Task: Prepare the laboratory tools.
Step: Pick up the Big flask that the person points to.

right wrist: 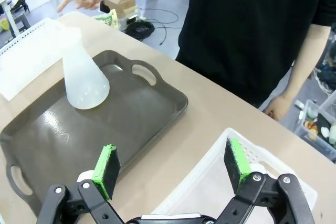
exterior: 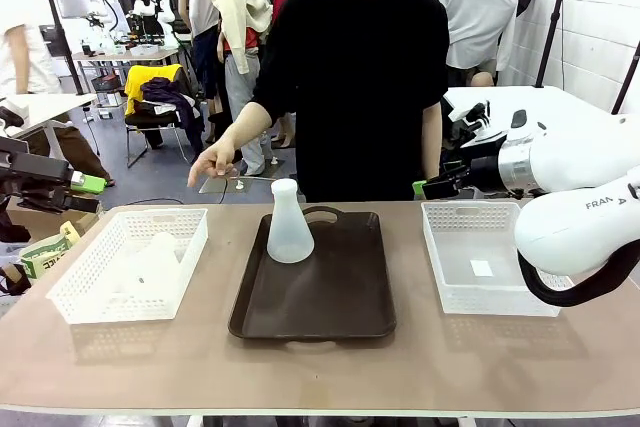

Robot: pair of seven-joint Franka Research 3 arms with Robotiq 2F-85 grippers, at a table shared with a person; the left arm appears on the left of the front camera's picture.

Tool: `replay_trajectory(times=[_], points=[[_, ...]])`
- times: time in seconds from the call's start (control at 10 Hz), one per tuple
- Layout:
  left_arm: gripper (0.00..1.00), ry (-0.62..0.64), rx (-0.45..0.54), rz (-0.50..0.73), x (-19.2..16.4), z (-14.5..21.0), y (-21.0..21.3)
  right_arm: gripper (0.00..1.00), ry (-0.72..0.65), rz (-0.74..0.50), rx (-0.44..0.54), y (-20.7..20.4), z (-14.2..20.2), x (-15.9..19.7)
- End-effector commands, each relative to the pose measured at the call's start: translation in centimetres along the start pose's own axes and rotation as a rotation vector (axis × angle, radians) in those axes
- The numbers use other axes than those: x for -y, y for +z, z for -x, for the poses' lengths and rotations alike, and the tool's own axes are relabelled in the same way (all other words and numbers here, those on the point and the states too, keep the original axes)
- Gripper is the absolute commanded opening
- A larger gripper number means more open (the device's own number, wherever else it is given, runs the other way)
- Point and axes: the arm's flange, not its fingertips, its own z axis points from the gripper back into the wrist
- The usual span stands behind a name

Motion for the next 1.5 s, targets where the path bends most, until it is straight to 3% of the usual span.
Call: replay_trajectory(times=[0.0,0.7,1.1,1.2,1.3,1.4], points=[[1.00,-0.019,0.024,0.019,-0.2,0.1,-0.1,1.00,-0.004,0.017,0.078,1.1,0.2,-0.5],[1.00,0.000,0.000,0.000,0.0,0.0,0.0,1.00,-0.004,0.017,0.078,1.1,0.2,-0.5],[1.00,0.116,-0.075,-0.387,-1.4,-5.5,-3.1,1.00,-0.004,0.017,0.078,1.1,0.2,-0.5],[1.00,0.131,-0.142,-0.489,-2.1,-6.8,-4.6,1.00,-0.004,0.017,0.078,1.1,0.2,-0.5],[1.00,0.192,-0.218,-0.596,-2.9,-8.1,-6.4,1.00,-0.004,0.017,0.078,1.1,0.2,-0.5],[1.00,0.357,-0.291,-0.749,-3.8,-9.3,-8.0,1.00,-0.004,0.017,0.078,1.1,0.2,-0.5]])
